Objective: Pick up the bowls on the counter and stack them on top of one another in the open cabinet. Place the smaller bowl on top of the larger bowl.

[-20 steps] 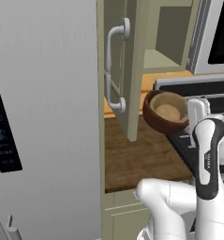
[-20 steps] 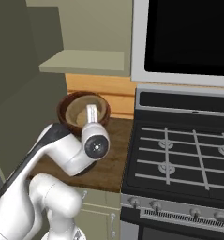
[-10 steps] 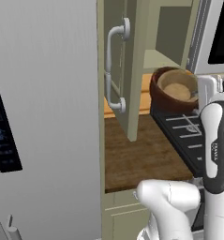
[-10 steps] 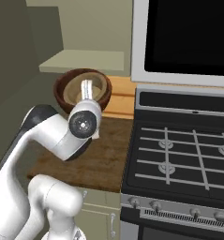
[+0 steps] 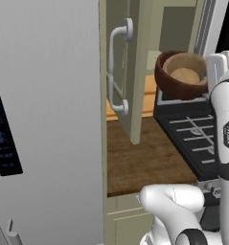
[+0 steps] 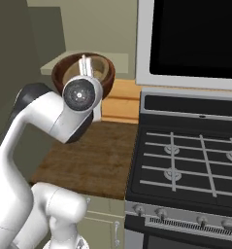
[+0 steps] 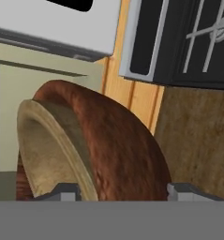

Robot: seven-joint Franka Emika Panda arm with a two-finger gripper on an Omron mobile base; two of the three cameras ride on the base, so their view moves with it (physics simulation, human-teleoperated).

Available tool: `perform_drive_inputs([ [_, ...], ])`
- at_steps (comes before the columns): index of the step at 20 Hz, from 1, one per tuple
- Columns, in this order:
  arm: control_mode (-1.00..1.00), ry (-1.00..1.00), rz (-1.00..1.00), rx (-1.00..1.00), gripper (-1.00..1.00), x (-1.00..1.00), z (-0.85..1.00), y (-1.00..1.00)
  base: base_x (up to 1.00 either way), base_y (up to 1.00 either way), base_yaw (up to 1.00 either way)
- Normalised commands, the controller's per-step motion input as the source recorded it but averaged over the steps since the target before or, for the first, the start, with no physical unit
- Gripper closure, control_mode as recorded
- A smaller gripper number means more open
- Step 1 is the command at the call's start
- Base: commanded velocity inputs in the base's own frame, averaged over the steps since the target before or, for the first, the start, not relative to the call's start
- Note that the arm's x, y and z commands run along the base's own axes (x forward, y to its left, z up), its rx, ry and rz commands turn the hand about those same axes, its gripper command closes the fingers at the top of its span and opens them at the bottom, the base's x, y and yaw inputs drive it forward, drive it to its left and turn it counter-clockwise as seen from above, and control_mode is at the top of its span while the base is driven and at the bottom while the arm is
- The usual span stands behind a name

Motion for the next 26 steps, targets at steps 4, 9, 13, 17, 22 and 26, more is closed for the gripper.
perform_drive_inputs([
  [4, -1.0, -0.06, -0.01, -0.01, 1.0, 0.32, 0.2, 0.08, 0.0, 0.0, 0.0],
  [9, -1.0, -0.23, -0.04, 0.0, 1.0, 0.24, 0.18, 0.26, 0.0, 0.0, 0.0],
  [13, -1.0, -0.09, -0.03, 0.0, 1.0, 0.62, 0.19, 0.15, 0.0, 0.0, 0.0],
  [17, -1.0, 0.0, 0.0, 0.0, 1.0, 0.61, 0.23, 0.0, 0.0, 0.0, 0.0],
  [22, -1.0, 0.0, 0.0, -0.01, 1.0, 0.58, 0.25, 0.08, 0.0, 0.0, 0.0],
  [26, -1.0, 0.0, 0.0, -0.04, 1.0, 0.6, 0.09, 0.21, 0.0, 0.0, 0.0],
])
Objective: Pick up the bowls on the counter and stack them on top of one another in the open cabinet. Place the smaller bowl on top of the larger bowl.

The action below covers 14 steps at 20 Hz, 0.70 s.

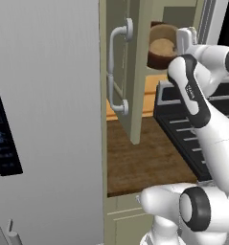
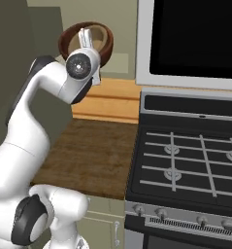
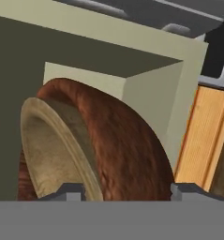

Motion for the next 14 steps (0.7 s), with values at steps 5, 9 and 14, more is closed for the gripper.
perform_drive_inputs([
  [5, -1.0, 0.0, 0.0, -0.07, 1.0, 0.42, -0.07, 0.21, 0.0, 0.0, 0.0],
  [9, -1.0, 0.0, 0.0, -0.07, 1.0, 0.44, -0.04, 0.23, 0.0, 0.0, 0.0],
  [14, -1.0, 0.0, 0.0, -0.04, 1.0, 0.39, -0.01, 0.11, 0.0, 0.0, 0.0],
])
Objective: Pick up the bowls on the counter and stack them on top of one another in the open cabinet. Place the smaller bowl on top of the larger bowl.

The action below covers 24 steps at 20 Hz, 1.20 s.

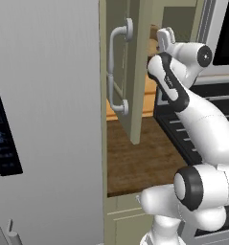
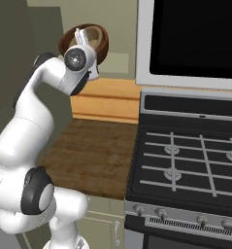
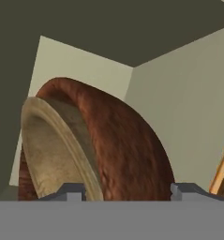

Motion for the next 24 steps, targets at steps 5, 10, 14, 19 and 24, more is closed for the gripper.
perform_drive_inputs([
  [5, -1.0, 0.0, 0.0, 0.0, 1.0, 0.34, -0.01, 0.0, 0.0, 0.0, 0.0],
  [10, -1.0, 0.0, 0.0, -0.01, 1.0, 0.32, -0.1, 0.0, 0.0, 0.0, 0.0],
  [14, -1.0, 0.0, 0.0, 0.0, 1.0, 0.23, -0.29, 0.0, 0.0, 0.0, 0.0],
  [19, -1.0, 0.0, 0.0, 0.0, 1.0, 0.32, -0.09, 0.0, 0.0, 0.0, 0.0],
  [24, -1.0, -0.03, 0.0, -0.02, -1.0, 0.39, -0.03, 0.1, 0.0, 0.0, 0.0],
])
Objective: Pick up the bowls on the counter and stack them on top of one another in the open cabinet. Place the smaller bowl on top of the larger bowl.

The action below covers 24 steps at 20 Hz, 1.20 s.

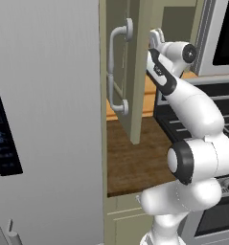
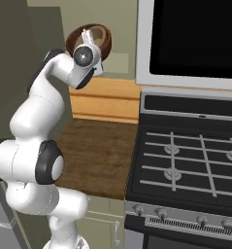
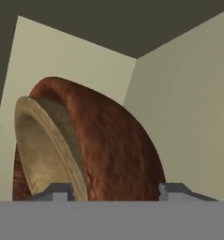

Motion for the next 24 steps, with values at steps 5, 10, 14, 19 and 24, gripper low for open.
perform_drive_inputs([
  [5, -1.0, -0.2, 0.0, 0.0, -1.0, 0.0, 0.0, 0.0, 0.0, 0.0, 0.0],
  [10, -1.0, -0.25, 0.0, 0.0, -1.0, -0.03, 0.01, 0.01, 0.0, 0.0, 0.0],
  [14, -1.0, -0.12, 0.0, 0.0, -1.0, -0.58, 0.07, 0.0, 0.0, 0.0, 0.0],
  [19, -1.0, 0.02, 0.0, 0.0, -1.0, -1.0, 0.24, -0.27, 0.0, 0.0, 0.0],
  [24, -1.0, 0.13, 0.0, 0.0, -1.0, -1.0, 0.23, -0.45, 0.0, 0.0, 0.0],
])
